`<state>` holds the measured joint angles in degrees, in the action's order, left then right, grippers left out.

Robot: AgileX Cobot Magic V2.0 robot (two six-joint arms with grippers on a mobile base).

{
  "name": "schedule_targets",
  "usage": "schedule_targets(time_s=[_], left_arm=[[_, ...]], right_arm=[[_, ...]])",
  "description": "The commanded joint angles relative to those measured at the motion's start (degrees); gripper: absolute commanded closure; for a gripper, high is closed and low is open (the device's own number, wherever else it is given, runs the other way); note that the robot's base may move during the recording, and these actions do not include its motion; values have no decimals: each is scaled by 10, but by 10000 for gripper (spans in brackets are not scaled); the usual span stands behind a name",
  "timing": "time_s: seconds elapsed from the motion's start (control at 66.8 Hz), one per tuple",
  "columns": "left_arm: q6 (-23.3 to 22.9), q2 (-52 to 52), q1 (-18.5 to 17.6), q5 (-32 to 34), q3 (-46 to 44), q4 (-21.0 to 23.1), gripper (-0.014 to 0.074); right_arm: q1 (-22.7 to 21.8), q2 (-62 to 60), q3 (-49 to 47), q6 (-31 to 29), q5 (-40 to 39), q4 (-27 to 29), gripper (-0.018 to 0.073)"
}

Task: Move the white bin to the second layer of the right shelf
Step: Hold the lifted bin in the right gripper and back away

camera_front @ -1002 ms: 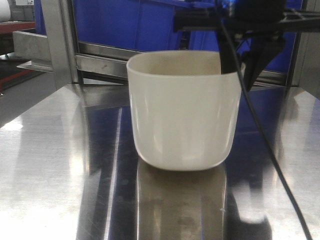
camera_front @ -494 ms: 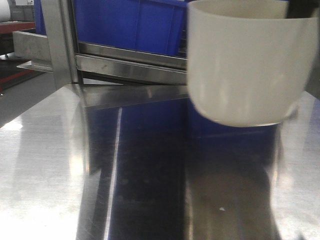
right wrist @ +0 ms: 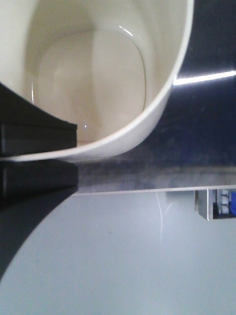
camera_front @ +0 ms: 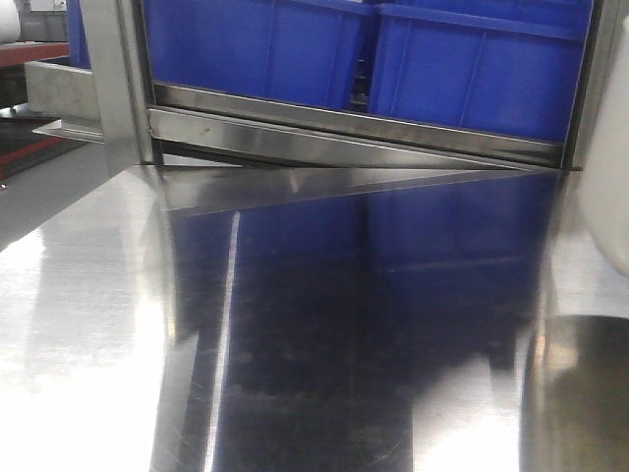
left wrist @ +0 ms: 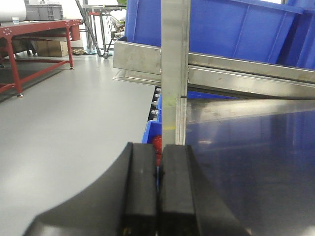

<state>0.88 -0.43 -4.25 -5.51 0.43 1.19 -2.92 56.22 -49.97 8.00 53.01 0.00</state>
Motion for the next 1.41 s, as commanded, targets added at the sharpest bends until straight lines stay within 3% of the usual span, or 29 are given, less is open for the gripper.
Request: schedule_targets(time_s=[0.0, 0.254, 0.494, 1.391], left_arm=[[-2, -10, -1, 50, 21, 5, 512], [-2, -10, -1, 50, 21, 5, 512], [-2, -10, -1, 50, 21, 5, 512], [-2, -10, -1, 50, 21, 5, 512]], right_arm=[[-11, -57, 22, -21, -58, 5, 511], [-11, -183, 105, -21, -104, 5, 511], [-11, -247, 113, -21, -103, 5, 511], [-11, -255, 113, -21, -103, 5, 511]])
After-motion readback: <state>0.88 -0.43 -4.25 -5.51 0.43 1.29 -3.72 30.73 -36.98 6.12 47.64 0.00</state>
